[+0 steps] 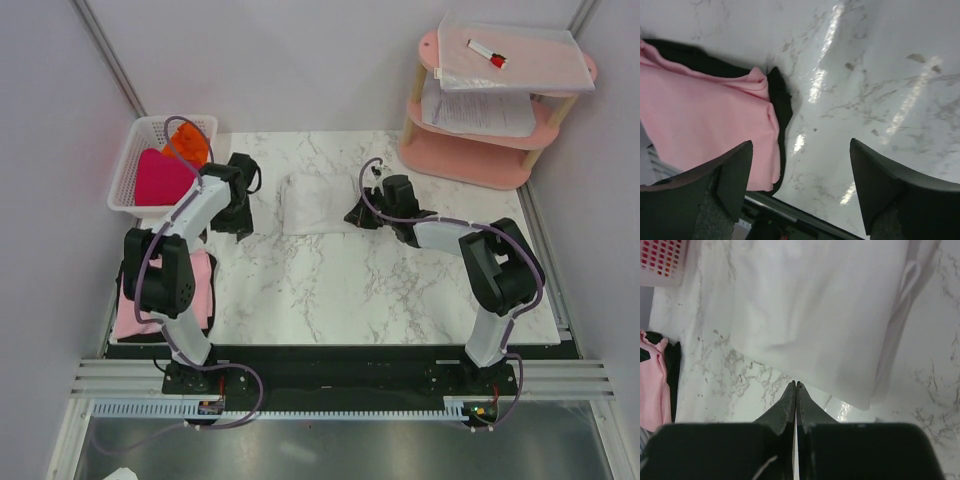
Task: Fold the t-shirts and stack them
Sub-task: Put the neatly folded tshirt into the corner of the board with the left arm
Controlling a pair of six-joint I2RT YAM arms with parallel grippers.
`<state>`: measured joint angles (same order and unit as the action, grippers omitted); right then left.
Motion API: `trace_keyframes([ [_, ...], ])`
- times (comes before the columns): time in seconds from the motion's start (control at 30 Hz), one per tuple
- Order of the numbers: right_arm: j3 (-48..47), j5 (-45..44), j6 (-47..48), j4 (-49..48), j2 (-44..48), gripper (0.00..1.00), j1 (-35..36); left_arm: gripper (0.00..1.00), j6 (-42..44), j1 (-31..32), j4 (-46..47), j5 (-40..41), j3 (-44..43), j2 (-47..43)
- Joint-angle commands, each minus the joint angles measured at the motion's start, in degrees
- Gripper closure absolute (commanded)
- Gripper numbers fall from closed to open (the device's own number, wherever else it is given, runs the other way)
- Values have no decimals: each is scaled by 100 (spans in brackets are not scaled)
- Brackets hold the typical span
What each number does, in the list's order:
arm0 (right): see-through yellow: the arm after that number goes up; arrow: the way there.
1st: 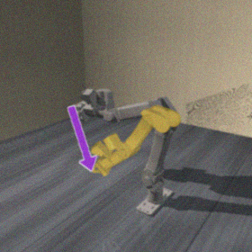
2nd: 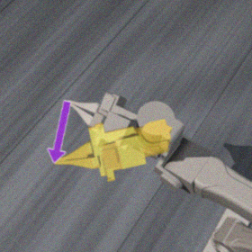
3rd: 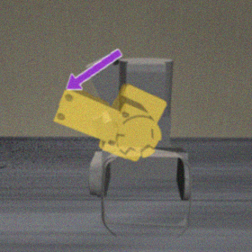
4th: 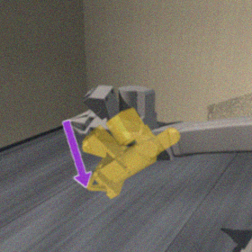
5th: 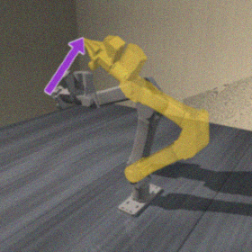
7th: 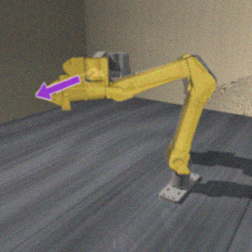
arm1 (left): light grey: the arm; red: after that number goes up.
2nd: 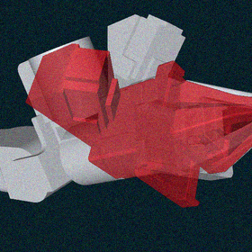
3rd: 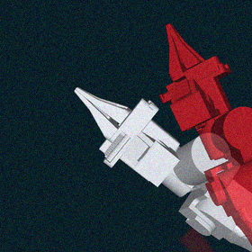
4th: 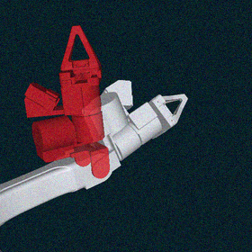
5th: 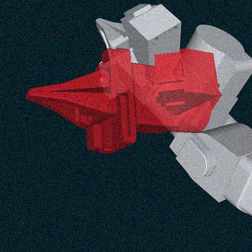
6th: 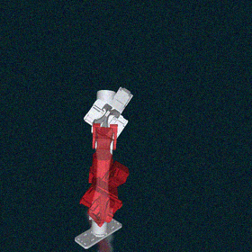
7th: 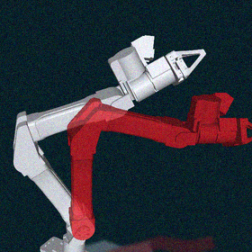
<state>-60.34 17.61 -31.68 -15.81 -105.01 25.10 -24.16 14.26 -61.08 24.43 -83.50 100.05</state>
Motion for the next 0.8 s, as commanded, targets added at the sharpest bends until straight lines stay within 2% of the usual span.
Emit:
trace_keyframes([
  [0.0, 338, 93, -31, -53, 341, 98, -14, 7, -440, 94, -1081, 1029, 307, 427],
  [0.07, 434, 242, -145, -132, 306, 98, -23, 1, -527, 103, -1073, 1047, 440, 550],
  [0.3, 514, 445, -233, -291, 306, 98, -23, 0, -651, 103, -1003, 1398, 739, 1059],
  [0.63, 645, 823, -417, -536, 341, 99, -190, 3, -765, -46, -730, 1670, 695, 1667],
  [0.77, 672, 955, -514, -677, 297, 99, -243, 11, -730, -397, -415, 1671, 897, 1649],
])
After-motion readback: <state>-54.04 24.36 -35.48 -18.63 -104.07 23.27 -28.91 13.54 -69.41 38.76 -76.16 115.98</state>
